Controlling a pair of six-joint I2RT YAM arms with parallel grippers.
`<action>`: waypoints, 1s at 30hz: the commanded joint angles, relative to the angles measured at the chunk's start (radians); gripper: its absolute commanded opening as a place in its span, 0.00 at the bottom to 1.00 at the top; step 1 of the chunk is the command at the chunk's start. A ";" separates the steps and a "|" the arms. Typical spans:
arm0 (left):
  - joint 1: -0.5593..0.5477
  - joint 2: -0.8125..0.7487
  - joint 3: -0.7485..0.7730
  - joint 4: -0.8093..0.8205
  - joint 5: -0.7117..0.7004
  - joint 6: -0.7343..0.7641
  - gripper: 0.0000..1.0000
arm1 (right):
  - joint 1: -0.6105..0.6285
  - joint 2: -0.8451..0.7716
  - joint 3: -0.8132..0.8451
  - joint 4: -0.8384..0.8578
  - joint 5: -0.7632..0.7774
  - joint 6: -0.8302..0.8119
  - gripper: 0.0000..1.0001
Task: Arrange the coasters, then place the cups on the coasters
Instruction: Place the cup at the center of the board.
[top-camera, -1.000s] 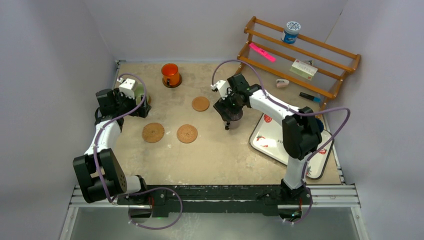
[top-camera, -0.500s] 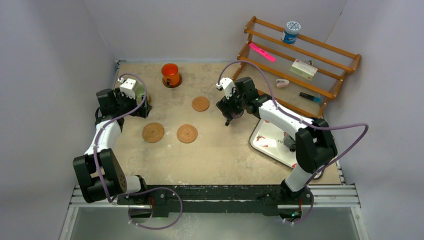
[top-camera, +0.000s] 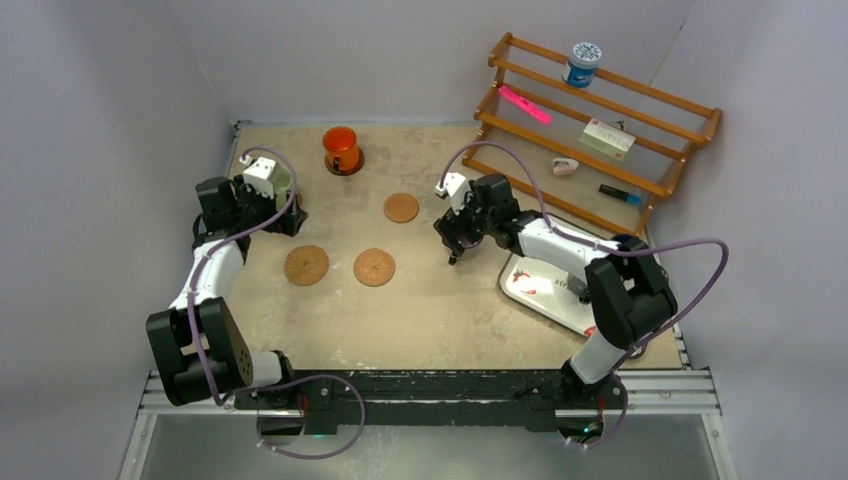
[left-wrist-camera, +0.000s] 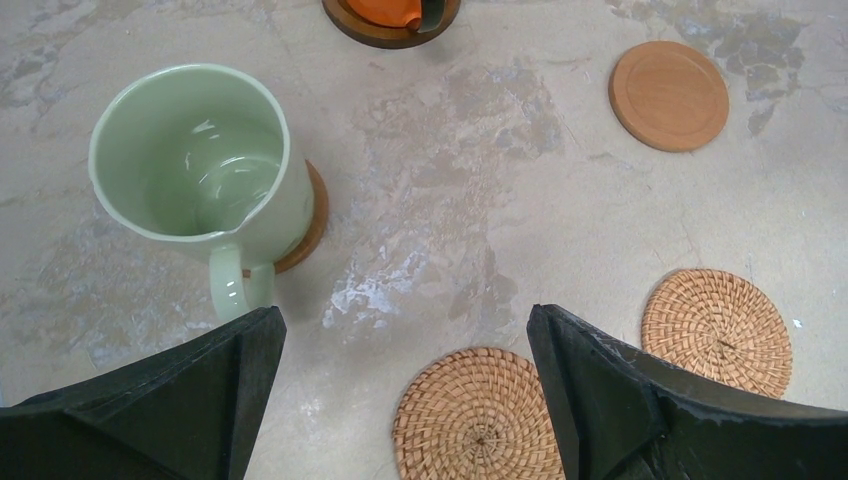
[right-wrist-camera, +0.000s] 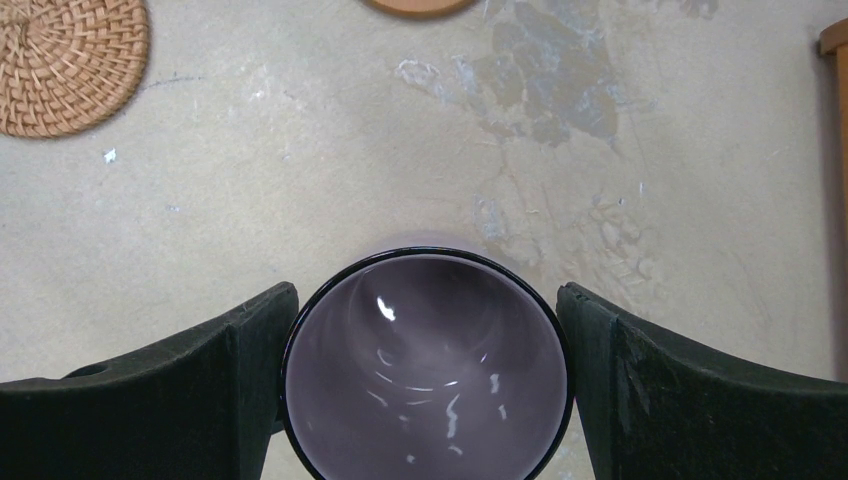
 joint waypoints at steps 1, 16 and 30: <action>-0.007 -0.012 -0.004 0.027 0.027 0.013 1.00 | 0.000 -0.059 -0.055 0.209 -0.046 0.020 0.99; -0.017 -0.001 -0.002 0.028 0.020 0.015 1.00 | -0.006 -0.084 -0.271 0.643 0.028 0.082 0.99; -0.023 0.007 0.000 0.029 0.012 0.014 1.00 | -0.006 -0.121 -0.357 0.882 0.197 0.054 0.99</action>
